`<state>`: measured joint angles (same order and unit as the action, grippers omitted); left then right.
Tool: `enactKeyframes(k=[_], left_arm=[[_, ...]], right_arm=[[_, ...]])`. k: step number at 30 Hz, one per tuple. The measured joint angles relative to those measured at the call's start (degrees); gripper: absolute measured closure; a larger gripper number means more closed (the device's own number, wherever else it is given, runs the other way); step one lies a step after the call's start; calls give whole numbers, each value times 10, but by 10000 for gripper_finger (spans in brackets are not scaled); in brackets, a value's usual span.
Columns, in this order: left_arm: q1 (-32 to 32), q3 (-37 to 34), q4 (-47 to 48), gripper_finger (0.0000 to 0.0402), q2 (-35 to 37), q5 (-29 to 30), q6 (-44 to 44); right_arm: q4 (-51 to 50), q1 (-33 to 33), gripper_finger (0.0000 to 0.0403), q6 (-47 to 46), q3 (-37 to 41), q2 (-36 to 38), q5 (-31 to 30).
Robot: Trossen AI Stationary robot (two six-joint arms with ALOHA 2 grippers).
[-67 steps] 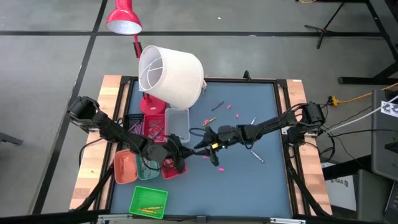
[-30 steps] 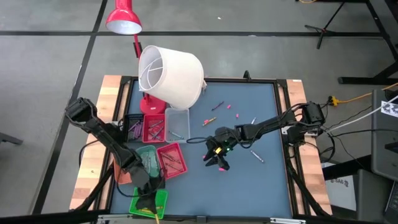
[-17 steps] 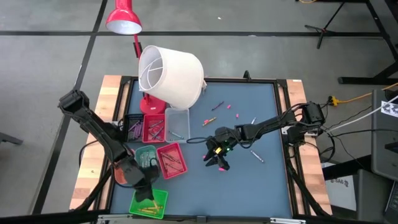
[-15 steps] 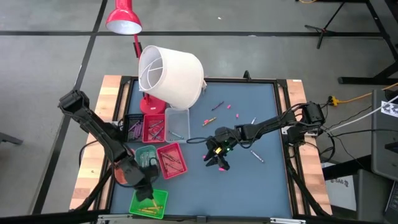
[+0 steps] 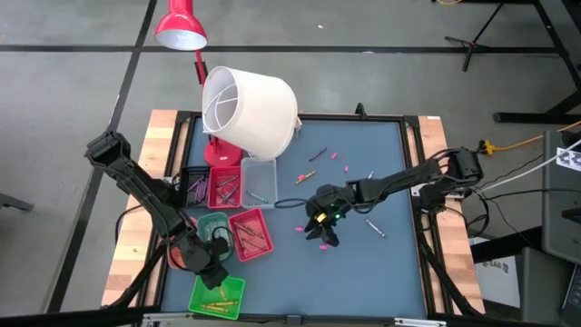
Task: Sort crayons
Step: Put the yellow crayon into the green bin, then put the gray crayon into the green bin
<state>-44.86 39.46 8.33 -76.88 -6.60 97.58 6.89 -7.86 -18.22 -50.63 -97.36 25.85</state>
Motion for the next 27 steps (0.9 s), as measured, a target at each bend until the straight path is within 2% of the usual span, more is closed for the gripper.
enactKeyframes(k=[11, 16, 22, 27], left_arm=[[-1, 0, 2, 384, 0, -4, 31], [-6, 0, 2, 357, 0, -5, 43], [-7, 0, 2, 331, 0, -5, 58], [-7, 0, 2, 311, 0, -4, 58]], right_arm=[[-222, 0, 265, 20, 0, 151, -175], [-311, 0, 265, 20, 0, 210, -279], [-394, 0, 265, 12, 0, 243, -356], [-483, 0, 265, -15, 0, 242, -461]])
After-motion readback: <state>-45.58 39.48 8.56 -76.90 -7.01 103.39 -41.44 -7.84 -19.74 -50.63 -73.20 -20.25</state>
